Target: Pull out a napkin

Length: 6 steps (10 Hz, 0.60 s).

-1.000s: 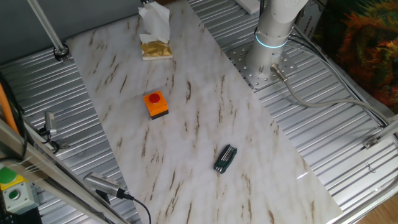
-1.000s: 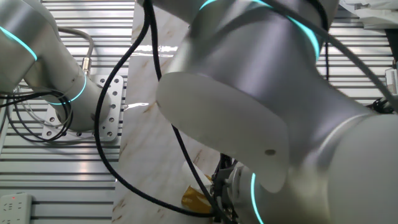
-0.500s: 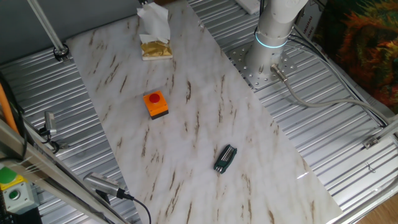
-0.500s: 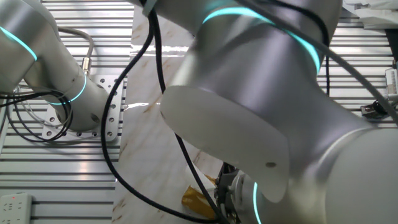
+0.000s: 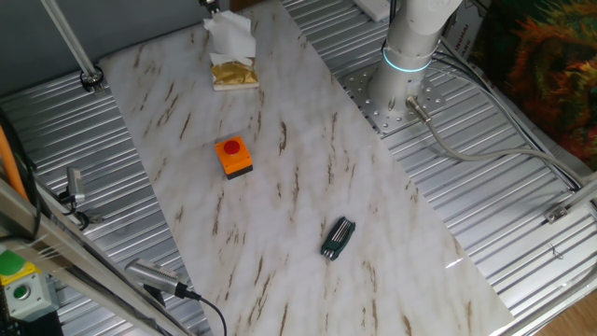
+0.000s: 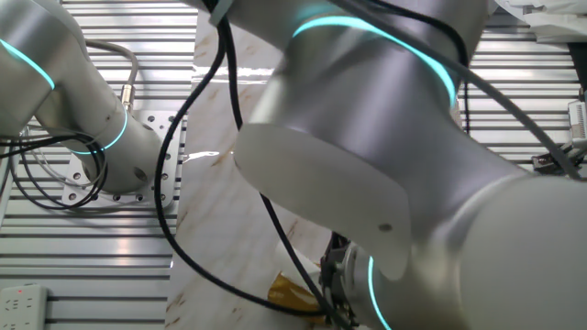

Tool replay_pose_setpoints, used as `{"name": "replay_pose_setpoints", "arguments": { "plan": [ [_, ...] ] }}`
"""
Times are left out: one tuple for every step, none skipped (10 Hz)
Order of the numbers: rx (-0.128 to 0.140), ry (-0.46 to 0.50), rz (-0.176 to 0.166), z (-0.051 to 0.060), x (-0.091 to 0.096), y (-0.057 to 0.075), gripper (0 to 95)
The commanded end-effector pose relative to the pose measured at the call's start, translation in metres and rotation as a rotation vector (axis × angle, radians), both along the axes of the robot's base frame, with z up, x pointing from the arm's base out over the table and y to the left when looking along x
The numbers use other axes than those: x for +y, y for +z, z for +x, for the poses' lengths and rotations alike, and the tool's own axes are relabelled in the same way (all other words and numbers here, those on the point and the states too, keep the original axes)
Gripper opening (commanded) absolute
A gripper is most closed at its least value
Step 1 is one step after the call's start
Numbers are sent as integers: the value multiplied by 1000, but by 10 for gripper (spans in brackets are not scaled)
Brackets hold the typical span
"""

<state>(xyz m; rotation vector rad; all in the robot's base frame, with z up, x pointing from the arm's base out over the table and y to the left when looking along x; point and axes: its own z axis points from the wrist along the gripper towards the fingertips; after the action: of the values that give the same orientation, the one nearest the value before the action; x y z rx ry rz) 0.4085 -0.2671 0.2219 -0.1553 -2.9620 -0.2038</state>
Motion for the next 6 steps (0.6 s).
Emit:
{"name": "replay_pose_setpoints", "arguments": {
  "plan": [
    [0, -9, -3, 1, 5, -3, 0],
    [-1, -8, -8, 1, 9, -4, 0],
    [-1, -8, -16, 2, 12, -6, 0],
    [-3, -13, -19, 2, 16, -8, 0],
    [-4, -17, -20, 3, 20, -11, 0],
    [-5, -21, -26, 3, 24, -13, 0]
  ]
}}
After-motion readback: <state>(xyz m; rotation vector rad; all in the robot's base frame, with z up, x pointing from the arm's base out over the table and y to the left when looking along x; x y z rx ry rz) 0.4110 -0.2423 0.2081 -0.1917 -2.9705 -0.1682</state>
